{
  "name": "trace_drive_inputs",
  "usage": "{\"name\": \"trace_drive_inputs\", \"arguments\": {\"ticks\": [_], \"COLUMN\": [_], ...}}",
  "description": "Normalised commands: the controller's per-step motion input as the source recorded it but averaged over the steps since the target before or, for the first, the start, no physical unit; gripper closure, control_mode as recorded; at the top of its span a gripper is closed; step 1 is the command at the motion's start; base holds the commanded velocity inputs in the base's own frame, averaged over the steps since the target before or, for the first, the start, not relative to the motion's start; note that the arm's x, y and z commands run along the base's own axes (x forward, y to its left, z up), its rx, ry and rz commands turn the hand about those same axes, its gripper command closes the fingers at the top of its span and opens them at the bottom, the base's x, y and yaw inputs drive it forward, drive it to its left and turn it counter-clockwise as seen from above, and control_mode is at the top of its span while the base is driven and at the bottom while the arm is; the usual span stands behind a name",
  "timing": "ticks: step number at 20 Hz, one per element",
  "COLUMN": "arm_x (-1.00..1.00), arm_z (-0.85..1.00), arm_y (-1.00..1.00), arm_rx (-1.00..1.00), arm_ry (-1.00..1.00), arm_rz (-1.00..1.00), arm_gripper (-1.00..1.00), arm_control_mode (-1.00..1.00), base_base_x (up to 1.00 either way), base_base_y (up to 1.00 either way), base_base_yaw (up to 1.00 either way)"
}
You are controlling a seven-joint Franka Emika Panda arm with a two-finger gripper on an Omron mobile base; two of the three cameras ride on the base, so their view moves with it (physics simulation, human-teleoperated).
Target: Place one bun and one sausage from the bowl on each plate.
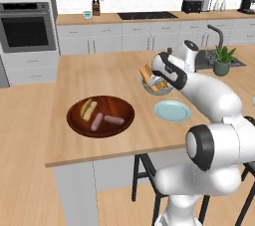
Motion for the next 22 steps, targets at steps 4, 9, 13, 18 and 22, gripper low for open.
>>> {"name": "trace_drive_inputs", "arguments": {"ticks": [4,9,13,18,22], "arm_x": [-0.52,-0.13,0.29,0.51,0.72], "arm_z": [-0.03,-0.32,-0.38,-0.49,-0.89], "arm_y": [-1.0,-1.0,-0.93,-0.46,-0.19], "arm_rx": [0.0,-0.03,0.0,0.04,0.0], "arm_ry": [0.09,0.46,0.54,0.05,0.15], "arm_rz": [-0.29,-0.26,-0.08,0.0,0.0], "arm_gripper": [1.0,1.0,1.0,1.0,1.0], "arm_control_mode": [-1.0,-1.0,-1.0,-1.0,-1.0], "base_base_x": [0.0,0.0,0.0,0.0,0.0], "base_base_y": [0.0,0.0,0.0,0.0,0.0], "base_base_yaw": [0.0,0.0,0.0,0.0,0.0]}}
